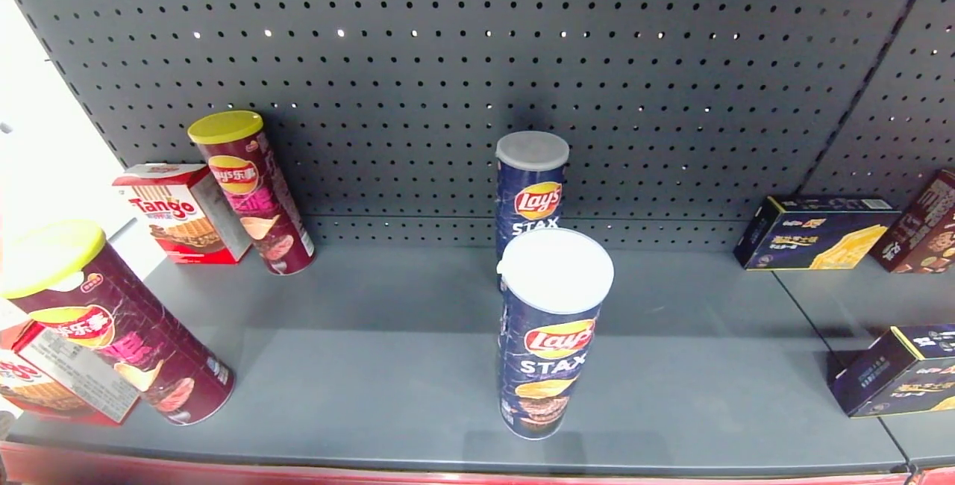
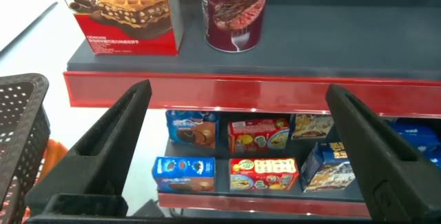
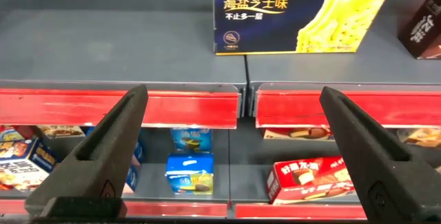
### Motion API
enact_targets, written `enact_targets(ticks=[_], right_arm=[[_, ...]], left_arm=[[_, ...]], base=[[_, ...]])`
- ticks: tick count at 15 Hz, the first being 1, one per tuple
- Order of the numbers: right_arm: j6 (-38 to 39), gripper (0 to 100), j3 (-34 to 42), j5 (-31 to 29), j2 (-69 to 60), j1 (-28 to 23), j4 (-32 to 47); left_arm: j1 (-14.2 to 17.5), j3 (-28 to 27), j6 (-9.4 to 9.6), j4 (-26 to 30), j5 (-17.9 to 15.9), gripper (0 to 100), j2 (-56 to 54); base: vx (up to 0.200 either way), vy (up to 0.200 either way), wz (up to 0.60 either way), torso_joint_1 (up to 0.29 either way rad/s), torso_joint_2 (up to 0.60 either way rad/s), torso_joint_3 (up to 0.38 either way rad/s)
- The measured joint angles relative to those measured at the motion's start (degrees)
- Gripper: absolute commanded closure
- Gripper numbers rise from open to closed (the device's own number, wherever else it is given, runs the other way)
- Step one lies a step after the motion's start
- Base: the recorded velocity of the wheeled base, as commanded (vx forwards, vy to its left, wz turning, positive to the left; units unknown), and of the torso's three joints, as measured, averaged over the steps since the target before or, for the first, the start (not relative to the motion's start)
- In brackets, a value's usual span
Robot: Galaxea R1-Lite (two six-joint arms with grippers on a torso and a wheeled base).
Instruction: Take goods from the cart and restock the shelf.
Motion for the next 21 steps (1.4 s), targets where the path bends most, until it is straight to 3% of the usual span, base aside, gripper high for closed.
enact_targets(ticks=[17,21], right_arm=[[-0.09,0,0.0,0.15,0.02,0.0,0.0],[-0.09,0,0.0,0.12,0.02,0.02,-0.01]], left_arm=[[0.0,-0.02,-0.01,0.02,0.07,0,0.02],[0.0,0.0,-0.04,-0.06,0.09,0,0.02]], base=[[0.0,0.0,-0.04,0.0,0.0,0.0],[0.0,0.1,0.0,0.002,0.0,0.002]])
